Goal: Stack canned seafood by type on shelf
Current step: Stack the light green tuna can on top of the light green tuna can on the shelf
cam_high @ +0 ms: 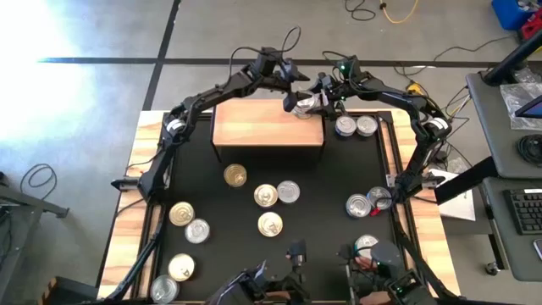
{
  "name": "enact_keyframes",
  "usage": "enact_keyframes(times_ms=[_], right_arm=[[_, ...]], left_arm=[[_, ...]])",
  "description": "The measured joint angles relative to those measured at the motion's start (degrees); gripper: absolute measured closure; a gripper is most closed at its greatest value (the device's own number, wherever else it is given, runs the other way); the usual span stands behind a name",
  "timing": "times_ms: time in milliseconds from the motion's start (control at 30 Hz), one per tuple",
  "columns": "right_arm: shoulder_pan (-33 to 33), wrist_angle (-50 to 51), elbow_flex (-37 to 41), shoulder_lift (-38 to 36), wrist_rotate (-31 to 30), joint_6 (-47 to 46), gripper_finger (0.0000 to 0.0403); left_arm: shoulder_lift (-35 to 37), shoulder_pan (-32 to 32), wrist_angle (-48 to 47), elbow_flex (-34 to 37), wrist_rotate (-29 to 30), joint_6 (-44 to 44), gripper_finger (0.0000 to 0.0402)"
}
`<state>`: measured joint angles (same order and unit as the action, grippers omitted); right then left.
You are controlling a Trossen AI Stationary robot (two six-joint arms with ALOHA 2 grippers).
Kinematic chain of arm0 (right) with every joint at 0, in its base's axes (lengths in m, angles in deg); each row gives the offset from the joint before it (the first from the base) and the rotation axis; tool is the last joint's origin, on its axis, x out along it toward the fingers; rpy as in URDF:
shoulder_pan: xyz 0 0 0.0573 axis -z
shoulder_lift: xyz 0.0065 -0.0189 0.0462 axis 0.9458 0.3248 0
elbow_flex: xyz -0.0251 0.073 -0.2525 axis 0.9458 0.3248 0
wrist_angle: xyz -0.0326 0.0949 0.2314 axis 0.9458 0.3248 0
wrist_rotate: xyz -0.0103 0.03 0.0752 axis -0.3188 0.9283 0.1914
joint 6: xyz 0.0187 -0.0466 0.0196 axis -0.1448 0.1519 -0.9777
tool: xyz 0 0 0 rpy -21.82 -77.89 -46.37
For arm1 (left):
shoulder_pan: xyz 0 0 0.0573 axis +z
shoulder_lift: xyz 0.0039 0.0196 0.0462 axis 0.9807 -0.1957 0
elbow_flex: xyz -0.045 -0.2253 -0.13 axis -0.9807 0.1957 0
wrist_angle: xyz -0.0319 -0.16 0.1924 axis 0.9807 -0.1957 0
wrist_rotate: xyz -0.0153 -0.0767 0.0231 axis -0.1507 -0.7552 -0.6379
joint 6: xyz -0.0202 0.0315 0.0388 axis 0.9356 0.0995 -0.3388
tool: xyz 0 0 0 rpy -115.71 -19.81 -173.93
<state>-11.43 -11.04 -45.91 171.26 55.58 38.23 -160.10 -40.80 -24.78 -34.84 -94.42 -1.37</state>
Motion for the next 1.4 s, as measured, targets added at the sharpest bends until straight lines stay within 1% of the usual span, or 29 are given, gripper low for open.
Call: enact_keyframes(times_ms=[400, 500, 633, 733, 800, 933, 1067, 1233, 1400], right_arm=[[0.0, 0.32, -0.43, 0.0, -0.69, 0.76, 0.0028], [0.0, 0.3, -0.69, 0.0, -0.91, -1.38, 0.0022], [-0.13, 0.56, -1.3, -0.14, -2.52, -2.99, 0.0008], [-0.22, 1.52, -1.91, -0.52, -5.03, -3.09, 0.0007], [-0.22, 2.65, -2.42, -0.6, -5.45, -2.81, 0.0005], [-0.22, 7.06, -4.2, -0.66, -6.66, -1.7, 0.0004], [-0.77, 11.14, -5.81, -0.94, -10.19, -0.89, 0.0004], [-1.62, 13.63, -6.57, -1.46, -12.4, -0.14, 0.0003], [-2.49, 14.57, -6.76, -2.3, -16.64, -0.09, 0.0003]], left_arm=[[-1.21, -0.48, -1.84, 0.55, -0.7, -0.53, 0.0277], [-1.4, -0.48, -2.48, 0.54, -0.7, -1.16, 0.0313], [-1.46, -0.48, -3.14, 0.53, -0.53, -1.95, 0.0345], [-1.46, -0.46, -3.37, 0.57, -0.32, -2.03, 0.036], [-1.49, -0.42, -3.43, 0.59, -0.28, -2.09, 0.0362], [-1.49, -0.35, -3.64, 0.62, -0.22, -2.12, 0.0364], [-1.51, -0.35, -4.17, 0.63, -0.19, -2.63, 0.0364], [-1.52, -0.34, -5.0, 0.66, -0.22, -3.08, 0.0364], [-1.53, -0.35, -5.42, 0.7, -0.22, -3.16, 0.0364]])
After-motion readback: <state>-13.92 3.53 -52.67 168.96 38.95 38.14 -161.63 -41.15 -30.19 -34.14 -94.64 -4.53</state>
